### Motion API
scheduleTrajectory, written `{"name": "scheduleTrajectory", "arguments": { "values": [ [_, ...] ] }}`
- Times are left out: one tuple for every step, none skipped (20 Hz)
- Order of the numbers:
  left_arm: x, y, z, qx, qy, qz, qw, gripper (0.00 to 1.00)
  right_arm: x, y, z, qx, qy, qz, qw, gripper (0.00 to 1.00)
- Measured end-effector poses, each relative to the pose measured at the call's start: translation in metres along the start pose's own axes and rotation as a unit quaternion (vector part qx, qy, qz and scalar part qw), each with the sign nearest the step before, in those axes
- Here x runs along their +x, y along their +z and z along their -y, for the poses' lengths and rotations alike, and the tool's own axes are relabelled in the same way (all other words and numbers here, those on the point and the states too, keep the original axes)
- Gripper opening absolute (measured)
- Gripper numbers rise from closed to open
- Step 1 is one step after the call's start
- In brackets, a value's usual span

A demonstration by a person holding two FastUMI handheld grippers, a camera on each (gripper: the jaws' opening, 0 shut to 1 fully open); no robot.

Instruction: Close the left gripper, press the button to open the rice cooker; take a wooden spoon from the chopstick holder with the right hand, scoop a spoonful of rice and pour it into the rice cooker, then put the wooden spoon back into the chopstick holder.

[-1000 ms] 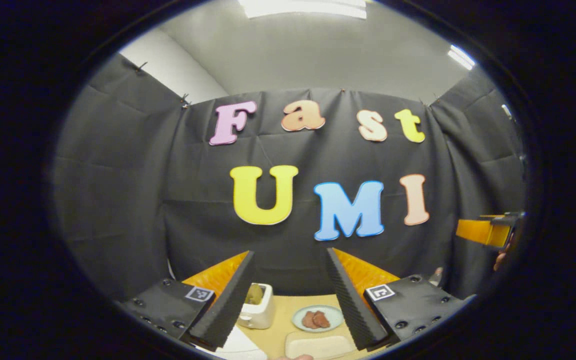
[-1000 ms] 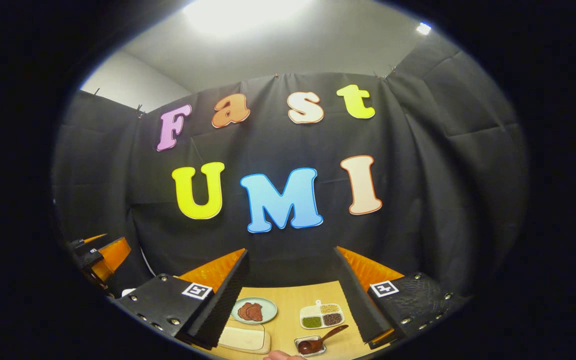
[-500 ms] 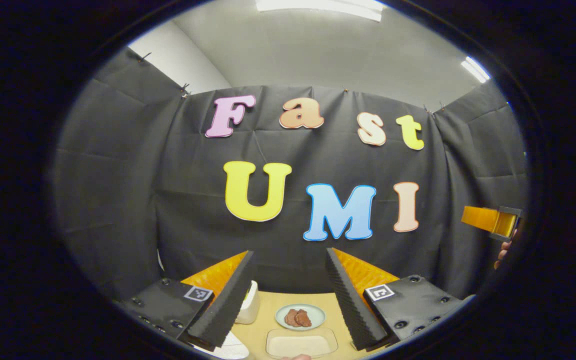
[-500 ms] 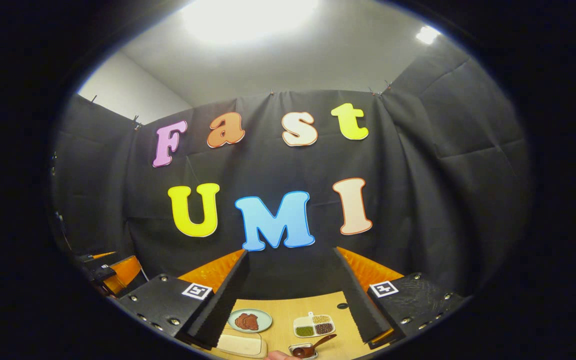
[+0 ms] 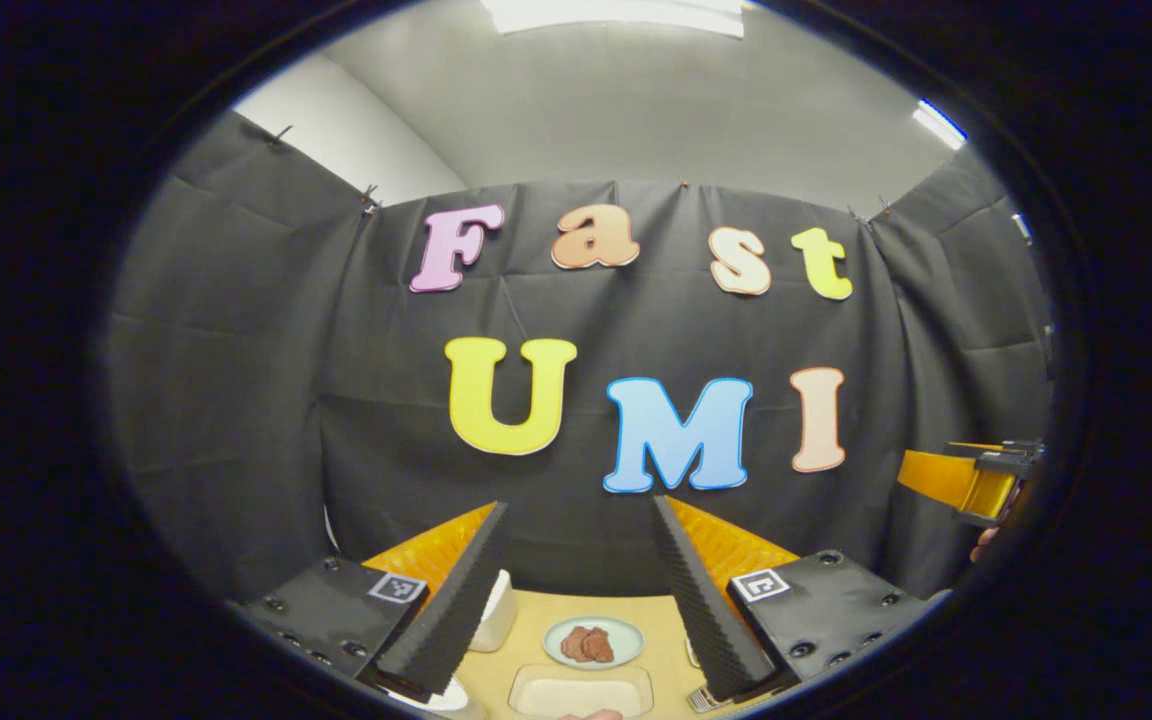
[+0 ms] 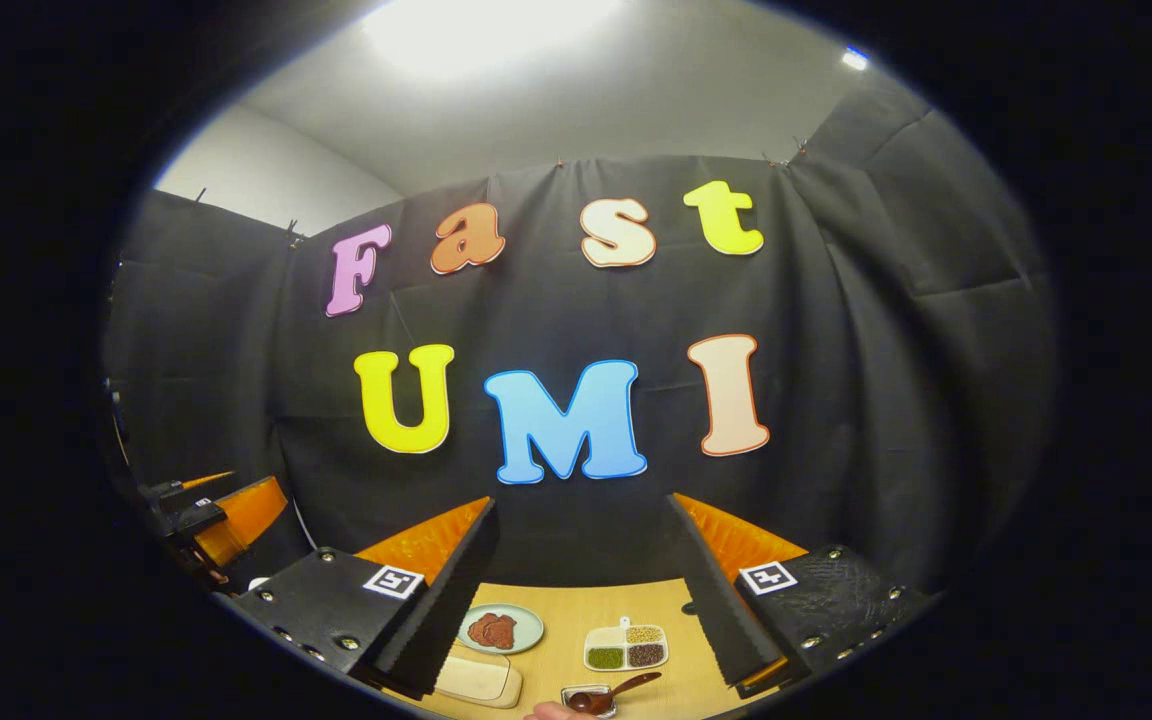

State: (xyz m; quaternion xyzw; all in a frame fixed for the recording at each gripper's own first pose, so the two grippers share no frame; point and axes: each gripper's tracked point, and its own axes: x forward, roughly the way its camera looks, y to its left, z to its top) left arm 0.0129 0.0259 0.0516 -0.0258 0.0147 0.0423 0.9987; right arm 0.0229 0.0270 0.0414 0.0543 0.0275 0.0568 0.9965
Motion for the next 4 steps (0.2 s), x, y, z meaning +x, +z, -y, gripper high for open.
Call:
{"name": "scheduleTrajectory", "arguments": {
  "values": [
    [-0.001,0.001,0.007,0.004,-0.001,0.002,1.000,0.97,0.001,0.000,0.008,0.006,-0.001,0.002,1.000,0.99],
    [0.000,0.002,0.012,0.009,0.002,0.006,1.000,0.94,0.003,-0.002,0.015,0.010,-0.003,0.000,1.000,0.99],
    [-0.002,0.002,0.016,0.011,0.007,0.008,1.000,0.95,0.003,-0.005,0.022,0.012,-0.003,-0.003,1.000,0.99],
    [-0.004,0.003,0.021,0.009,0.008,0.010,1.000,0.95,0.004,-0.007,0.028,0.012,-0.004,-0.006,1.000,0.99]
  ]
}}
